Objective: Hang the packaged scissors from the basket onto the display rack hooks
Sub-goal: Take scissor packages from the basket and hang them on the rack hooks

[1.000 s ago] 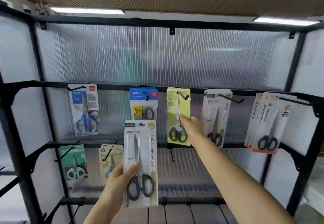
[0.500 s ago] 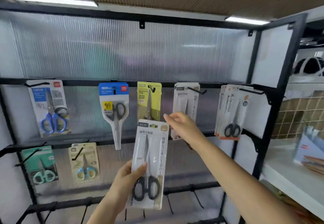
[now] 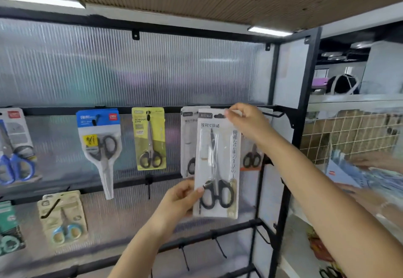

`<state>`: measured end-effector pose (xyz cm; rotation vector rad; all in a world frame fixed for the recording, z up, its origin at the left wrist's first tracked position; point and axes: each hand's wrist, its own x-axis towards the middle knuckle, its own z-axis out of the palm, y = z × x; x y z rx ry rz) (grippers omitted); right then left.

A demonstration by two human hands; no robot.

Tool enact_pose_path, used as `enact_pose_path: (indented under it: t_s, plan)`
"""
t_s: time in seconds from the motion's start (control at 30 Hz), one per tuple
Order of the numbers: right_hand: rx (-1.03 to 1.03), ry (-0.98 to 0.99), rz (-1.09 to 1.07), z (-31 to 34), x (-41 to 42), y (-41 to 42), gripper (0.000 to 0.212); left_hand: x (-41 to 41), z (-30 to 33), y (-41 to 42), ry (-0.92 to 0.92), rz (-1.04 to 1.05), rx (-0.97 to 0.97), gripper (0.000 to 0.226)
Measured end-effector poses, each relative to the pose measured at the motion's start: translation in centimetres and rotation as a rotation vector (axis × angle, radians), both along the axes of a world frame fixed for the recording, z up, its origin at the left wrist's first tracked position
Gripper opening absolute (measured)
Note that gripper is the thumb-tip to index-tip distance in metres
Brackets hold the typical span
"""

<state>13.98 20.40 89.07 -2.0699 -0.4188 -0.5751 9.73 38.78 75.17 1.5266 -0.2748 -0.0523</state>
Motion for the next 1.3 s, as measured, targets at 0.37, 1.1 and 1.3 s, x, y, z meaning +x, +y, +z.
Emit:
enact_pose_path:
  t_s: [0.37,1.1,1.3]
  plan:
    - [-0.092,0.023,-0.003,0.3,2.2,0.2,0.031,0.9,-0.5,-0.3,-0.028,-0.036,0.007,0.019]
    - [-0.069,-0.035,-0.029,-1.0,10.9,0.8,0.03,10.8,-2.5,0.3,-0.048,0.21,0.219,0.027]
    - [-0.124,-0.076,-0.094,-1.1,13.0,1.6,0.034,13.8,-2.1,1.2,-0.079,0.285,0.444,0.036]
